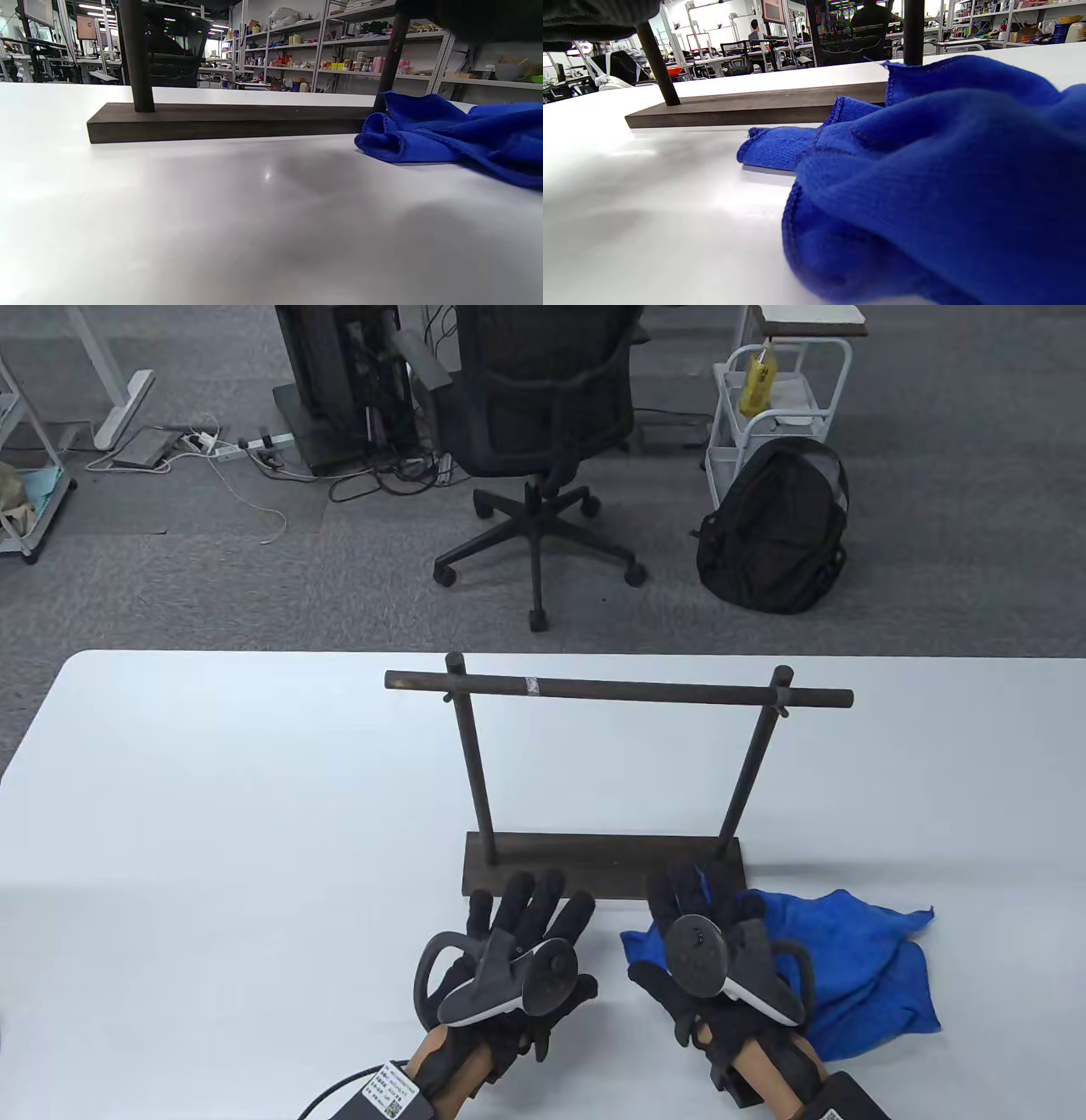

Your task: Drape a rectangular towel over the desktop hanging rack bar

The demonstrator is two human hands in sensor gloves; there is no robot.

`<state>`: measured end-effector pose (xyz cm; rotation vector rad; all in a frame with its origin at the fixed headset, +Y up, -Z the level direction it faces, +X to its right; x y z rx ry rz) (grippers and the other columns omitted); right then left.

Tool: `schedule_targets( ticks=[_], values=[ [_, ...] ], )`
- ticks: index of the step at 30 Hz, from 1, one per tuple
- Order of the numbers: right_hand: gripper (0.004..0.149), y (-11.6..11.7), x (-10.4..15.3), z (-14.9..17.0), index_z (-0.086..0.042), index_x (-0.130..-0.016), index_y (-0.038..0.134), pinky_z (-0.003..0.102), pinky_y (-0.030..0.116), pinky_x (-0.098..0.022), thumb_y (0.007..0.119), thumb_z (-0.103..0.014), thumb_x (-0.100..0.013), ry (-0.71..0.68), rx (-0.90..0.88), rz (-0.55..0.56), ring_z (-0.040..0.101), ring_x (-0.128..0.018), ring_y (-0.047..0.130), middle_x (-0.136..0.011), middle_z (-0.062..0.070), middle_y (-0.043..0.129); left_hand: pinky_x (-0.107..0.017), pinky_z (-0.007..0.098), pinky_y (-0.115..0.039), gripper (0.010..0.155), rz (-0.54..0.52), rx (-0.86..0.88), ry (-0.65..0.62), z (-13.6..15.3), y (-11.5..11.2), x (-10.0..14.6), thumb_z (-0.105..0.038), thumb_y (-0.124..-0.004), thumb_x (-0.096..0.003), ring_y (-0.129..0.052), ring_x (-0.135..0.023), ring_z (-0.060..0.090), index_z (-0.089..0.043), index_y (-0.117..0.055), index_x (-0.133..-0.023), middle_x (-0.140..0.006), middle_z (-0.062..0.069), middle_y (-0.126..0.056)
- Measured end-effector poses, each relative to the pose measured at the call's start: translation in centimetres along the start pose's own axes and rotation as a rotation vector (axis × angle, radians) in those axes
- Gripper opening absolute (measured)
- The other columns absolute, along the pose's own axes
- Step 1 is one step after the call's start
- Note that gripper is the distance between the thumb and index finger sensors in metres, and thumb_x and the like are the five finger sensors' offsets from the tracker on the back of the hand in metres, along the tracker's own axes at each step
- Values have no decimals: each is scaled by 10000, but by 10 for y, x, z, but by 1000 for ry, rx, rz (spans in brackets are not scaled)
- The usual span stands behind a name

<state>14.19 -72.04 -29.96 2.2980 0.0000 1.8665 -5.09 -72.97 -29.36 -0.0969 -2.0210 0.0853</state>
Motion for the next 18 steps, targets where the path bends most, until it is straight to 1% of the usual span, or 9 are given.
schedule_targets(
  ticks=[4, 9, 18],
  values=[
    [910, 2, 1, 0, -324, -989, 49, 694, 258, -690, 678, -636, -411, -3, -11, -5, 445, -1063, 108, -1181, 64, 91, -742, 663, -375, 816, 6, 11, -11, -3, -1, 1, -735, -578, -417, -331, -1147, 412, -415, -243, -1090, -1226, 30, -233],
    [908, 2, 1, 0, -324, -990, 53, 694, 258, -690, 679, -635, -411, -4, -7, 1, 444, -1063, 108, -1181, 61, 89, -742, 662, -374, 816, -19, 12, -15, -3, 3, 3, -734, -578, -417, -333, -1148, 407, -414, -249, -1091, -1226, 30, -238],
    [914, 9, 0, -1, -328, -988, 49, 695, 250, -691, 680, -642, -407, -10, 33, -29, 443, -1061, 94, -1178, 59, 70, -743, 664, -367, 819, 16, -11, -40, -8, -2, 1, -740, -577, -415, -323, -1149, 410, -416, -248, -1092, -1227, 31, -229]
  ],
)
Point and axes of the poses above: the tracker on the back of each hand, its own z axis roughly to the little-finger side, its own x axis roughly from the fingertips to the wrist, y = z × x, the point moved 3 cm from there along -x, roughly from the wrist to the fingertips
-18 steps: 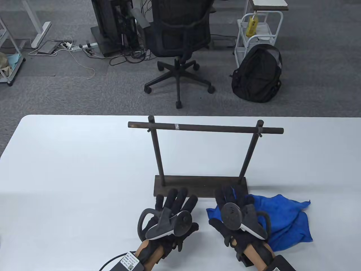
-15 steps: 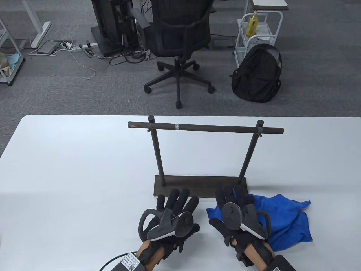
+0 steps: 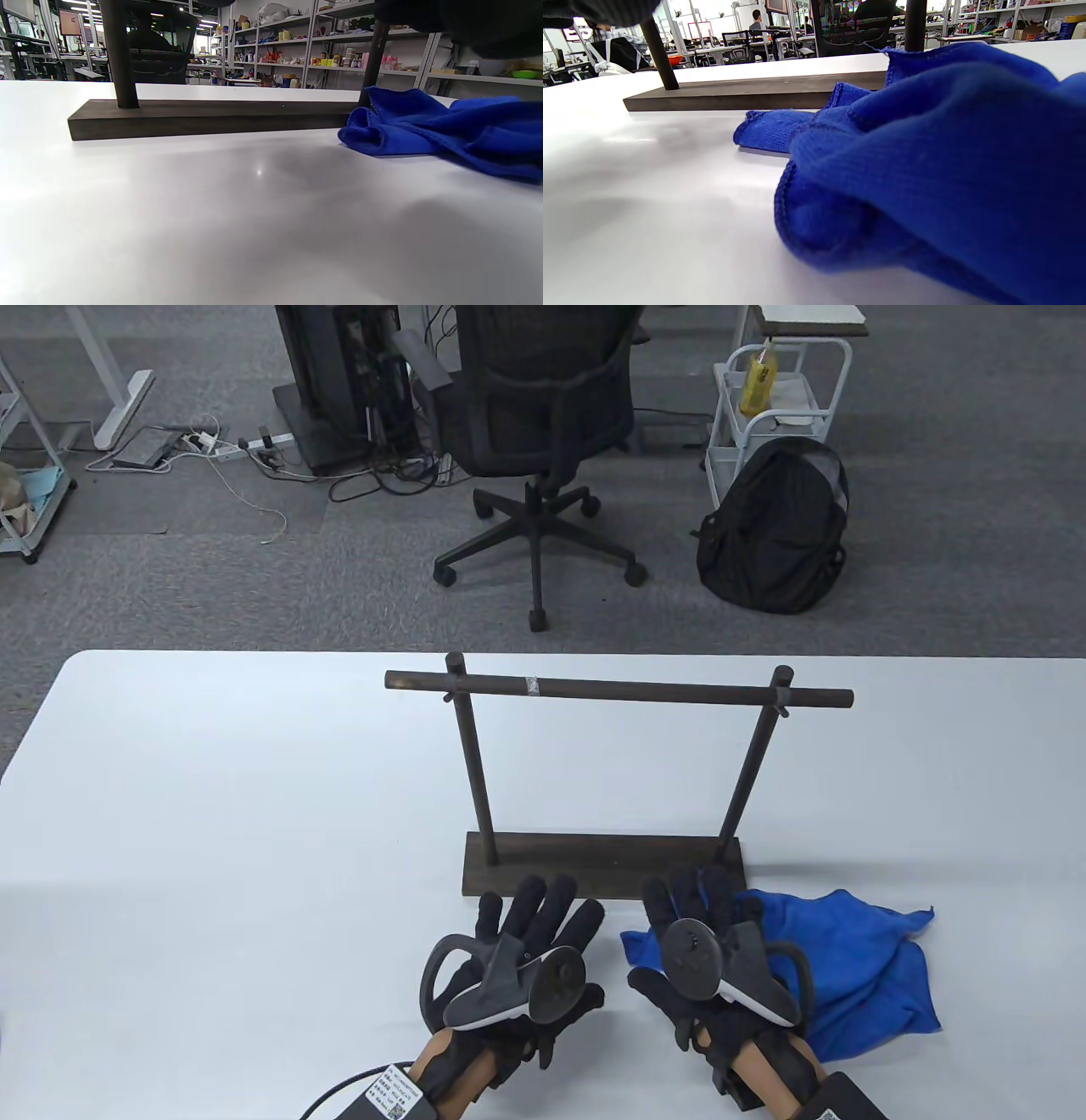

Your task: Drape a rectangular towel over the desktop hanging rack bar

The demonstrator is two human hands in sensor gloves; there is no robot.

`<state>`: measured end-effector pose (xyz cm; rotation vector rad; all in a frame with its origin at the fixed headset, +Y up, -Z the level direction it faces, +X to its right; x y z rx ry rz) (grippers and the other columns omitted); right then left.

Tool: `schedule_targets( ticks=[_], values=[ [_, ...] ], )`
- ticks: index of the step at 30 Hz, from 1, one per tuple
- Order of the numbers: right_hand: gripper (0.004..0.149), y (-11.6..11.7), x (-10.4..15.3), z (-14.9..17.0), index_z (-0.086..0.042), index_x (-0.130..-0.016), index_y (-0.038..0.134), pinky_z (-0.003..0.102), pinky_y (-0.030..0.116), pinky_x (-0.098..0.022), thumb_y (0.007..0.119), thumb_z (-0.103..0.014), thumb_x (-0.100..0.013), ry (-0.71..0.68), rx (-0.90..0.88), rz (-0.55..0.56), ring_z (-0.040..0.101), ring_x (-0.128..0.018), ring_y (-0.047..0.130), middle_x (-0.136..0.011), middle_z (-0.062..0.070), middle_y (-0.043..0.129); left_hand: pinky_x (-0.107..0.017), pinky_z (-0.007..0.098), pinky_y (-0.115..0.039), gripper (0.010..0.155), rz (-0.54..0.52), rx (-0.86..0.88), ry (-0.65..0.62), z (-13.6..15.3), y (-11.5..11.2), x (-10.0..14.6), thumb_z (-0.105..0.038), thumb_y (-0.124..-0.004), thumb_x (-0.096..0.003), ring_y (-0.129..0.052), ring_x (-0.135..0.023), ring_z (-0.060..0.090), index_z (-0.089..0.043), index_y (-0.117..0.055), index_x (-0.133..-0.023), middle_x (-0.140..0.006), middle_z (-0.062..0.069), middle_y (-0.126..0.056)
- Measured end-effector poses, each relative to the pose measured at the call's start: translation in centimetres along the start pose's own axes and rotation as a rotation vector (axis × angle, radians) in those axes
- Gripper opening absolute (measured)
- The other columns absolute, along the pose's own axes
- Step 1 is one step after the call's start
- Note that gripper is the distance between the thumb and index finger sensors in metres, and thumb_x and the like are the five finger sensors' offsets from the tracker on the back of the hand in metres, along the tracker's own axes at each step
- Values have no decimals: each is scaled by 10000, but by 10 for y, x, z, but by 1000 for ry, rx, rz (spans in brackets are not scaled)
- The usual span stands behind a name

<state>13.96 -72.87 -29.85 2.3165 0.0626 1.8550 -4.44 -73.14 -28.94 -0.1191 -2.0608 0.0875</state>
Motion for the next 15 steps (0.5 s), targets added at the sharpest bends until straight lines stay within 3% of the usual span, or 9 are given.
schedule_targets(
  ticks=[15],
  values=[
    [909, 1, 1, -3, -324, -992, 61, 695, 252, -691, 683, -637, -408, -11, -2, 0, 441, -1063, 100, -1178, 58, 77, -742, 663, -369, 816, 4, -2, 13, 2, -2, 0, -733, -580, -416, -334, -1148, 406, -406, -262, -1093, -1226, 30, -243]
  ],
)
Point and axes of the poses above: the tracker on the back of each hand, its own z axis roughly to the little-finger side, its own x axis roughly from the fingertips to the wrist, y = z × x, the point moved 3 cm from there along -x, roughly from the wrist to the fingertips
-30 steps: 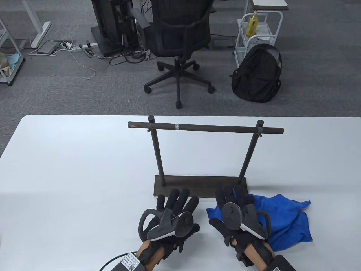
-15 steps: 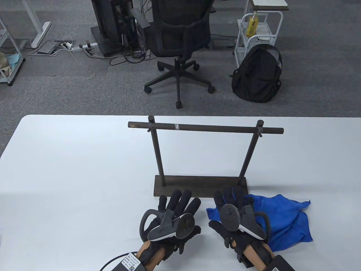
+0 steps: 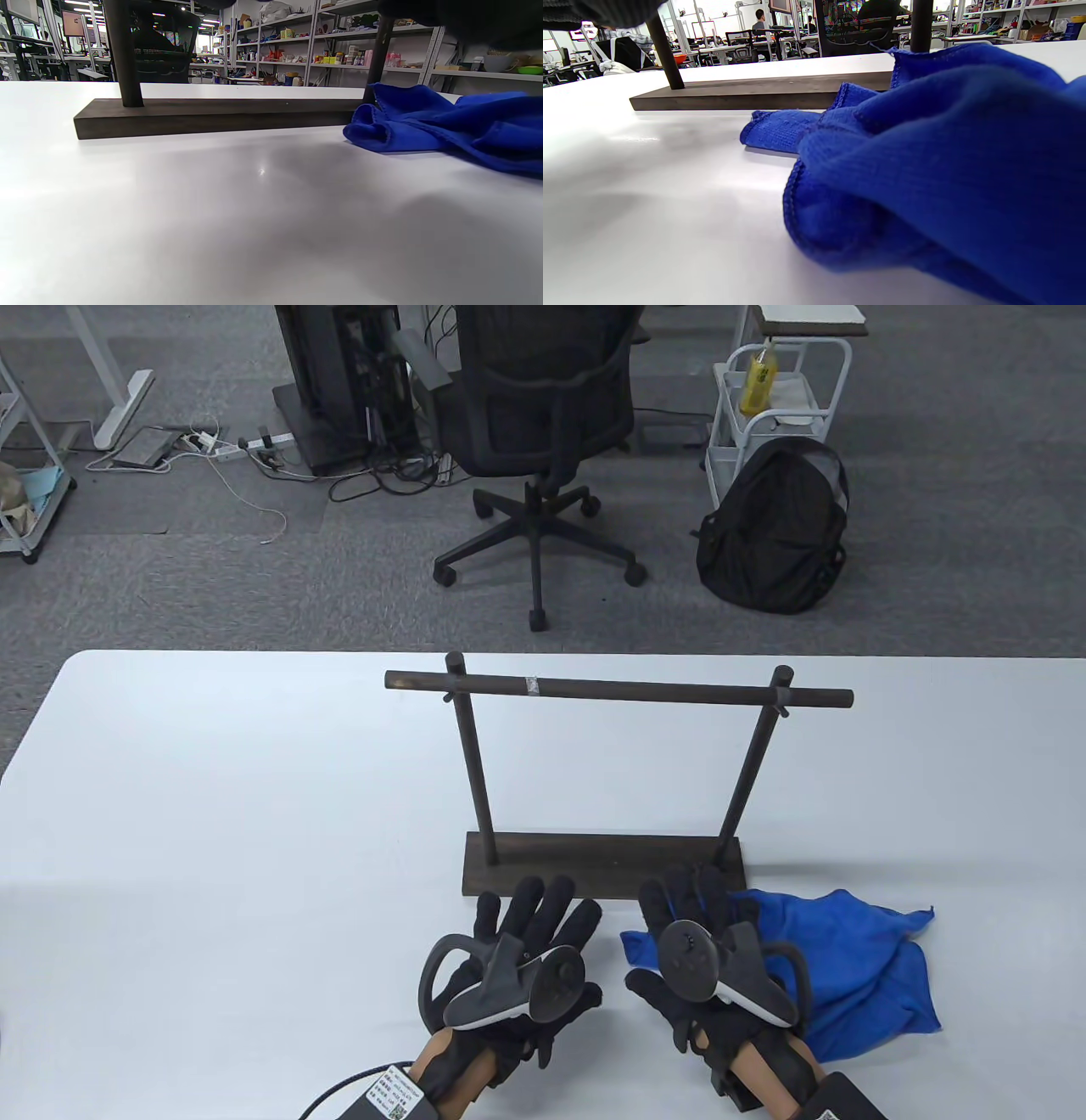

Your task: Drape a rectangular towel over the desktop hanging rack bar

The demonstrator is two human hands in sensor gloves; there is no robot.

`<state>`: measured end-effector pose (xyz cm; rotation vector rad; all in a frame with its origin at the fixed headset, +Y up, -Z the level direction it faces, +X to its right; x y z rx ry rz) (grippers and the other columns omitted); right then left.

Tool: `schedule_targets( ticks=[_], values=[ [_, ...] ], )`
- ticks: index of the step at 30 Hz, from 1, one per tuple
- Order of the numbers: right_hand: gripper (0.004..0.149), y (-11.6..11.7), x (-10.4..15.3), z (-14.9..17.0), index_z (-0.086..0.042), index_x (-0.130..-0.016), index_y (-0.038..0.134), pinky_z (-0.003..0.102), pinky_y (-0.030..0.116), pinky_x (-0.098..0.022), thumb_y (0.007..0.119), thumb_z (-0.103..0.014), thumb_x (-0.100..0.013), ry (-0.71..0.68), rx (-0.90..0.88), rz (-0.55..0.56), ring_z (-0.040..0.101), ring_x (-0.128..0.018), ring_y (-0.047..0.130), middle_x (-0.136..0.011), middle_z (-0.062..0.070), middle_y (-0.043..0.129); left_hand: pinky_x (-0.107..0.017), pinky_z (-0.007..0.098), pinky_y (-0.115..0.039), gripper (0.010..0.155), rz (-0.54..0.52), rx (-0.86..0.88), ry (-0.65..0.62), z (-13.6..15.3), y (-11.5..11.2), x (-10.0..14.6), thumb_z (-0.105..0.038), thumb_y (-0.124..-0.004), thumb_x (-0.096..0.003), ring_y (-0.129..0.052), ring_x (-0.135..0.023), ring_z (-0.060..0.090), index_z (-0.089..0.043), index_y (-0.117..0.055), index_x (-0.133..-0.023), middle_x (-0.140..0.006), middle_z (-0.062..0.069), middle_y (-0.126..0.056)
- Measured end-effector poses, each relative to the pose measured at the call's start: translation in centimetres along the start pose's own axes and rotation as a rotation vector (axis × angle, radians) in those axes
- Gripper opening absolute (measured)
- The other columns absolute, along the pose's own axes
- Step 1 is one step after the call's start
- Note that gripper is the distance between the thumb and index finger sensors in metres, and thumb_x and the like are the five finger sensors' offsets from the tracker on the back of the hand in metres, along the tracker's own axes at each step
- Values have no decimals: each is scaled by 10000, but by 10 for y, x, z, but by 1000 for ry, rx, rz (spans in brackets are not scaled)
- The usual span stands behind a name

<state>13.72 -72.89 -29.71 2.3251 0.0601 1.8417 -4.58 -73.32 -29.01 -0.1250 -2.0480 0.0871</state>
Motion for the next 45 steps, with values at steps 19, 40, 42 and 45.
schedule_targets(
  ticks=[19, 40, 42, 45],
  values=[
    [908, -1, 0, 1, -323, -994, 67, 695, 253, -692, 685, -636, -407, -1, -3, 15, 439, -1064, 101, -1178, 59, 76, -743, 661, -371, 814, 4, -6, -6, -1, -1, 0, -729, -581, -417, -337, -1149, 402, -405, -266, -1093, -1226, 26, -248],
    [906, -2, 0, 1, -320, -997, 76, 694, 256, -692, 689, -632, -407, -1, -1, 11, 437, -1066, 112, -1180, 58, 85, -743, 661, -372, 810, 17, -12, -9, -3, -3, -1, -727, -579, -418, -340, -1148, 401, -401, -275, -1094, -1226, 26, -250],
    [904, -2, 0, 2, -318, -998, 80, 694, 261, -693, 689, -631, -408, 1, -6, 10, 436, -1068, 117, -1180, 58, 91, -743, 661, -371, 811, 16, -13, -8, -3, -3, -1, -727, -579, -418, -339, -1148, 402, -399, -275, -1095, -1226, 23, -251],
    [904, 0, 0, 4, -315, -1000, 85, 693, 264, -693, 689, -631, -407, 14, -5, -9, 437, -1067, 118, -1179, 56, 92, -743, 661, -370, 810, 16, -11, -6, -3, -3, -1, -726, -580, -418, -340, -1148, 401, -398, -277, -1094, -1226, 25, -253]
  ],
)
Point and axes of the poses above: the tracker on the back of each hand, its own z axis roughly to the little-finger side, its own x axis roughly from the fingertips to the wrist, y = z × x, the point moved 3 cm from there along -x, roughly from the wrist to the fingertips
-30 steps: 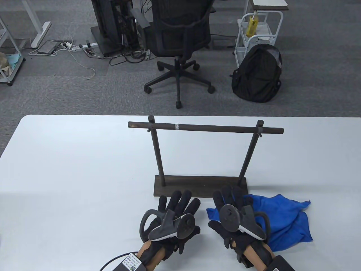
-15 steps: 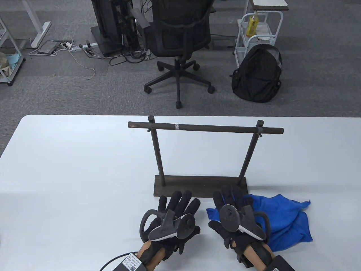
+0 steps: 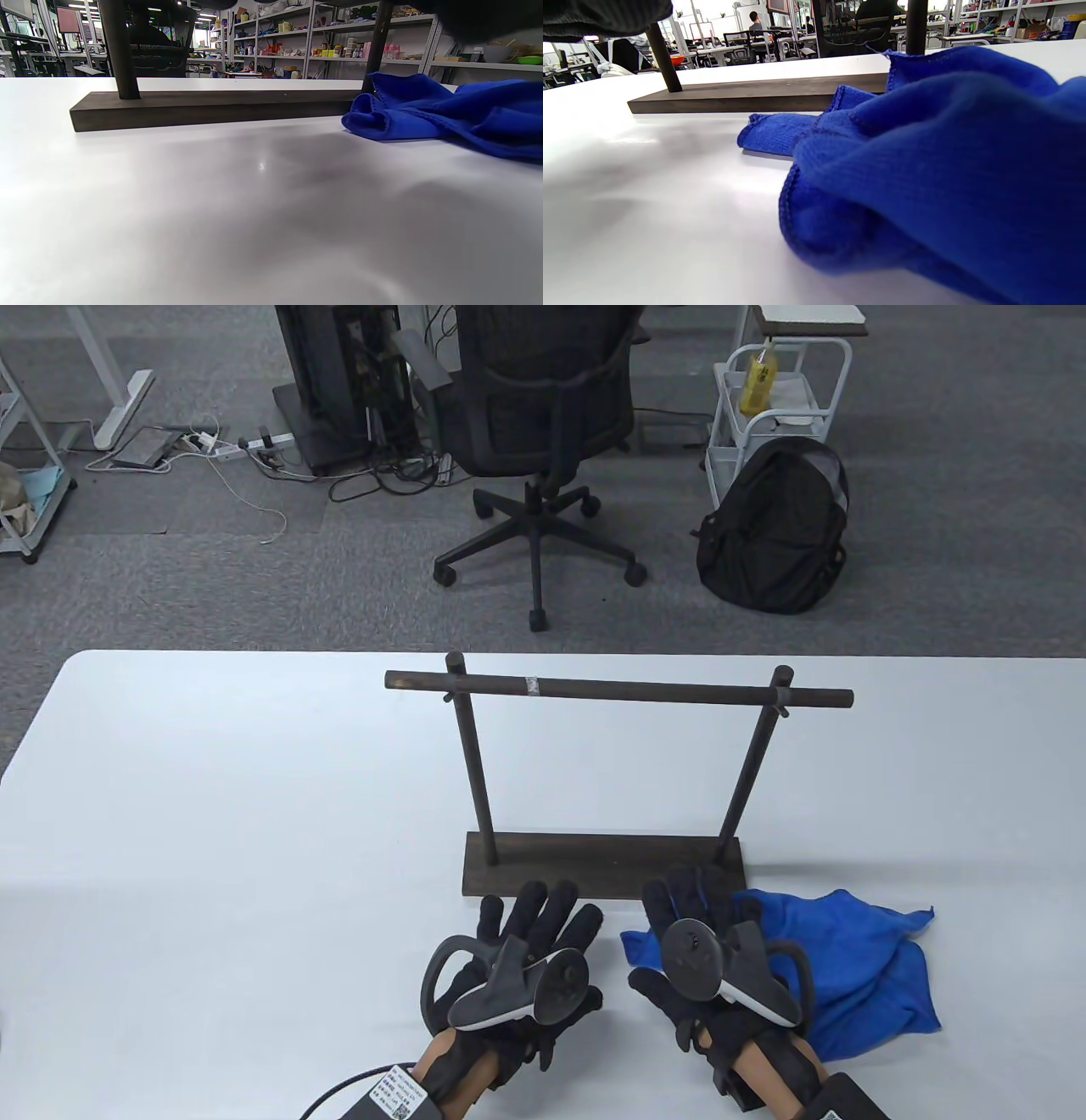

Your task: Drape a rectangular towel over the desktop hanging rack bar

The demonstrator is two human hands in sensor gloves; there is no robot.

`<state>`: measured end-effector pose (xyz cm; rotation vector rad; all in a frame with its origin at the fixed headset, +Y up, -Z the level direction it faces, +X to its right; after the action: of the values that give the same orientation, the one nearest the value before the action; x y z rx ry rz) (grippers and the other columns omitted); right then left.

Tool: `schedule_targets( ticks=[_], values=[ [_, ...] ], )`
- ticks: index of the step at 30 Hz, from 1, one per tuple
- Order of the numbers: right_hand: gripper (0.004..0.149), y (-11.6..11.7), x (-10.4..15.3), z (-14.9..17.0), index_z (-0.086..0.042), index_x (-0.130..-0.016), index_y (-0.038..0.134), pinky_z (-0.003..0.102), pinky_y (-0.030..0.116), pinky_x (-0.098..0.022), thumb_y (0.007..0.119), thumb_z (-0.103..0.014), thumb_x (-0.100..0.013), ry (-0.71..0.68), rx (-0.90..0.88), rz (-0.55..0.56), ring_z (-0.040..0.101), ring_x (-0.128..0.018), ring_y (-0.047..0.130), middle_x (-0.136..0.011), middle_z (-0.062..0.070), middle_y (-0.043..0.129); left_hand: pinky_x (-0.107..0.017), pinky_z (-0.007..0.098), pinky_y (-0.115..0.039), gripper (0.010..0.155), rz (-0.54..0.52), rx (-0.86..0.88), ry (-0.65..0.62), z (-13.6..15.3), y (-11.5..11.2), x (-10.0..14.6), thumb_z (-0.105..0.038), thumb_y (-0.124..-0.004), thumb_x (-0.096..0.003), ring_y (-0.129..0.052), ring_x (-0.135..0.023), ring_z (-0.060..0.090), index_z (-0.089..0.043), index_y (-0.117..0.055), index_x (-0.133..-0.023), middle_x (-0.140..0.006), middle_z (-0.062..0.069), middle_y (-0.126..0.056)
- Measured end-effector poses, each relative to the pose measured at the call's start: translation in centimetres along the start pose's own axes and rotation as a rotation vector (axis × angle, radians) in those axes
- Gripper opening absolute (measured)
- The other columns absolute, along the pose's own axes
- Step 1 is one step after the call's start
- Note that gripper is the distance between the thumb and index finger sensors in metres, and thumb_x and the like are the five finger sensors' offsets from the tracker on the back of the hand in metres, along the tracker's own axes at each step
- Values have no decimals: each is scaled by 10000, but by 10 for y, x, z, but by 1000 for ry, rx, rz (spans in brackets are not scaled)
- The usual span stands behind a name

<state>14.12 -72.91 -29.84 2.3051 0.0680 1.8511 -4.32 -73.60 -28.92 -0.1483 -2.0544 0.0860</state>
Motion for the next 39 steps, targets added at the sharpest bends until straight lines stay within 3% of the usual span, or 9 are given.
schedule_targets(
  ticks=[11, 15, 18, 24, 33, 35, 39],
  values=[
    [903, -6, -1, 30, -308, -1003, 92, 697, 260, -690, 692, -626, -408, 113, -58, -72, 438, -1068, 127, -1184, 60, 114, -743, 659, -374, 810, 9, 3, -2, 0, 0, 0, -725, -581, -418, -343, -1148, 398, -395, -285, -1096, -1226, 21, -259],
    [901, -19, 1, 53, -304, -1009, 112, 698, 254, -691, 703, -618, -406, 190, -91, -64, 436, -1069, 124, -1186, 60, 121, -742, 660, -373, 810, 0, 7, -1, 1, 1, 1, -725, -582, -417, -343, -1148, 398, -394, -289, -1096, -1225, 21, -262],
    [902, -30, 2, 79, -305, -1009, 116, 700, 241, -693, 710, -613, -404, 275, -111, -54, 434, -1069, 109, -1186, 56, 113, -742, 660, -373, 810, -3, 9, -1, 2, 1, 0, -725, -582, -417, -343, -1148, 398, -395, -289, -1095, -1225, 23, -263],
    [912, -52, 2, 164, -306, -1006, 108, 704, 204, -699, 736, -588, -409, 490, -241, 0, 426, -1073, 77, -1187, 47, 94, -742, 660, -372, 811, -11, 13, 5, 3, 2, 0, -724, -583, -417, -342, -1147, 400, -391, -289, -1096, -1225, 22, -260],
    [914, -43, 3, 288, -314, -997, 95, 698, 197, -703, 760, -546, -414, 746, -309, 78, 403, -1080, 83, -1189, 12, 116, -742, 660, -372, 810, -30, 23, 27, 11, 5, 1, -722, -585, -417, -341, -1148, 395, -390, -292, -1096, -1225, 21, -263],
    [905, -35, 7, 306, -316, -997, 108, 699, 195, -703, 771, -525, -417, 789, -365, 73, 401, -1082, 92, -1191, 10, 132, -742, 660, -373, 808, -28, 22, 30, 12, 4, 0, -722, -584, -417, -344, -1149, 393, -392, -293, -1095, -1225, 21, -263],
    [885, -30, 8, 310, -326, -1003, 137, 693, 208, -709, 784, -496, -423, 789, -371, 52, 395, -1089, 119, -1196, 5, 172, -742, 660, -371, 809, -18, 16, 28, 11, 2, -1, -722, -584, -418, -342, -1148, 394, -391, -292, -1095, -1225, 22, -261]
  ],
)
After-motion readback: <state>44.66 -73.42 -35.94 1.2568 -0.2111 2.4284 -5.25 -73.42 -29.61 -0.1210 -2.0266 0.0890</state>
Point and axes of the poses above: the tracker on the back of each hand, its own z axis roughly to the little-finger side, its own x axis roughly from the fingertips to the wrist, y = z × x, the point moved 3 cm from there along -x, roughly from the wrist to the fingertips
